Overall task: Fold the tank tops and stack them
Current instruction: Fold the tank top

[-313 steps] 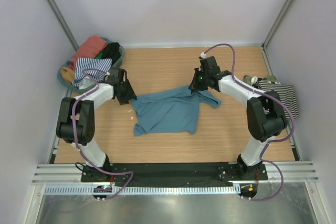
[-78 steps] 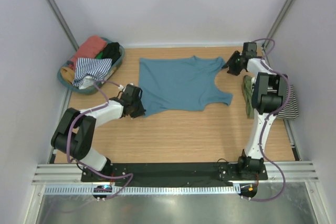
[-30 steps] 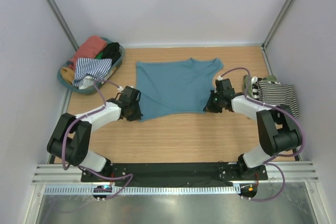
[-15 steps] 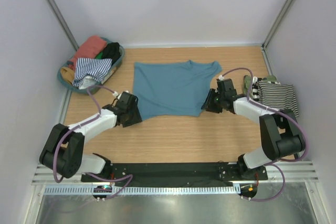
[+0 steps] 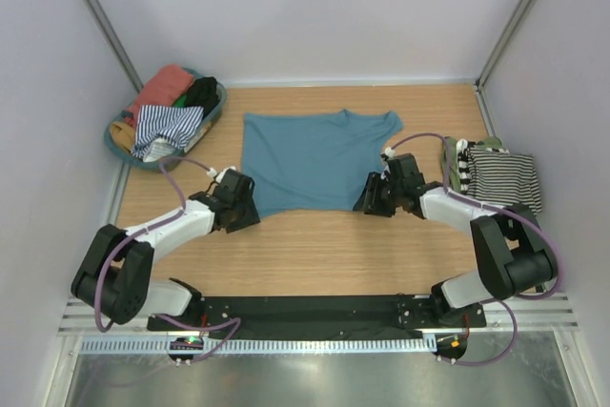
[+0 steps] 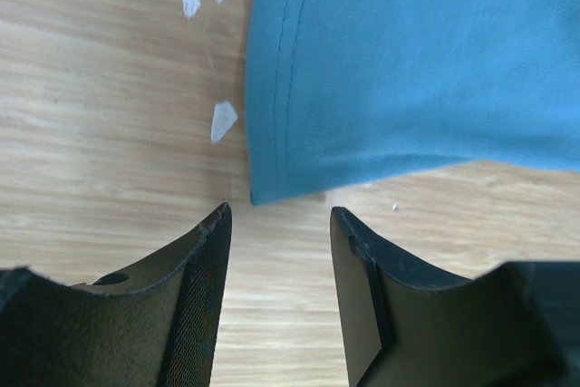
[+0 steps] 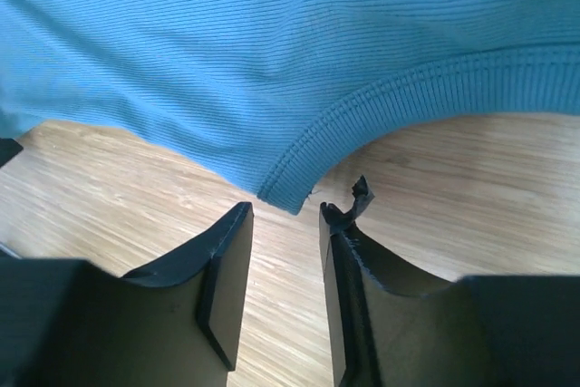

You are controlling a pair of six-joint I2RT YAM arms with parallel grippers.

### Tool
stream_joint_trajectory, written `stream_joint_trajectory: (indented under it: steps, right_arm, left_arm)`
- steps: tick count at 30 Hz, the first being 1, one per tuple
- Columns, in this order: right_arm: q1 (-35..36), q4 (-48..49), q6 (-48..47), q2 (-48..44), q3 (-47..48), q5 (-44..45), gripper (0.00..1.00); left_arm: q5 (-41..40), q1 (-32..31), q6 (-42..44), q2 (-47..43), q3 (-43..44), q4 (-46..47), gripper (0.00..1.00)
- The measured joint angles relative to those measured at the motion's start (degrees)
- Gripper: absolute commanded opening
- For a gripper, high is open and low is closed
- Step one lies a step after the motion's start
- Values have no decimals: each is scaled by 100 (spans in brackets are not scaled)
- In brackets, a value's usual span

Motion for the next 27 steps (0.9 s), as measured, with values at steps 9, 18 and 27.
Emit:
stream_joint_trajectory:
  steps: [9, 18, 27]
  right_arm:
    - [146, 136, -7, 422, 94, -42, 12]
    - [190, 131, -31, 446, 94, -35, 1]
    - [260, -328, -136, -20, 94, 122, 1]
  left_arm:
    - [-278, 0, 2, 487, 382, 76, 49]
    - [-411, 0, -22, 636, 444, 90, 0]
    - [-273, 0, 2, 317, 354, -170, 0]
